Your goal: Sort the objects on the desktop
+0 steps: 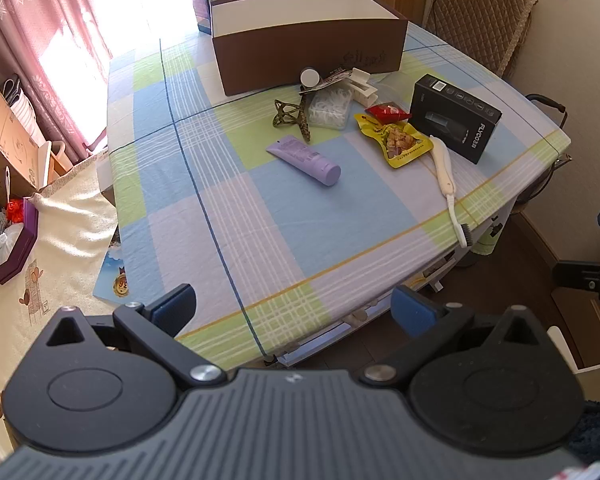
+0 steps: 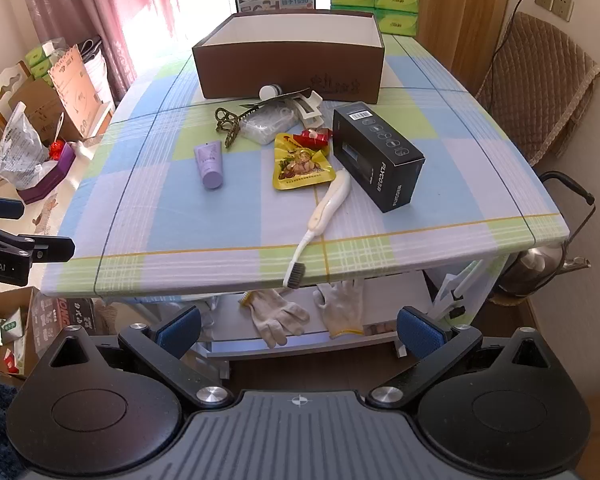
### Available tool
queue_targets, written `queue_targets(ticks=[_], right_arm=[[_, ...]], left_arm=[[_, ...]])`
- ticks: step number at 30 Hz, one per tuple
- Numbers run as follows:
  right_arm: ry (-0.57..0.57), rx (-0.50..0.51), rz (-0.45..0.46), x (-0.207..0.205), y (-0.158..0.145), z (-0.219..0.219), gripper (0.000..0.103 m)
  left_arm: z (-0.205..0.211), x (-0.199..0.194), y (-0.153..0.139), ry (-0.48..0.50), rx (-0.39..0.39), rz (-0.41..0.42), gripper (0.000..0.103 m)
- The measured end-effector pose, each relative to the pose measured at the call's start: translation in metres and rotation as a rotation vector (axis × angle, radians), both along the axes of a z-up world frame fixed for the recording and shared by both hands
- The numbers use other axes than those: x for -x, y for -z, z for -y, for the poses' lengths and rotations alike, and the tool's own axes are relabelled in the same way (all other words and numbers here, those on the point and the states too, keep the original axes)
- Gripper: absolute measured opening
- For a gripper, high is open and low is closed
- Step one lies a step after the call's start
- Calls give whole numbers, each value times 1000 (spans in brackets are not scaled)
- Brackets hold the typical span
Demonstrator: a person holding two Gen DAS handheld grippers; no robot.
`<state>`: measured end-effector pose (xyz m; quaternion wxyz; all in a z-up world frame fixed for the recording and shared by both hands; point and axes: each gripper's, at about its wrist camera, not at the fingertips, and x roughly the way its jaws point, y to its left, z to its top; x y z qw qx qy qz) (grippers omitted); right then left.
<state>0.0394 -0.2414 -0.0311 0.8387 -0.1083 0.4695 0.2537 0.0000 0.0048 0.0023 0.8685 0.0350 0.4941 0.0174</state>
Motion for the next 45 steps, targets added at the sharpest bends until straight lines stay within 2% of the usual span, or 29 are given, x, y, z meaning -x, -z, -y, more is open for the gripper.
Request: queue_targets(ticks=[30,45], right_arm=[[1,-2,8,-8,-1,-5,101],[28,21,-8,-23,6,-10,101]], left_arm=[[-7,-1,3,-3,4,-6,102],[-12,-17,13,-13,10,-20,102]])
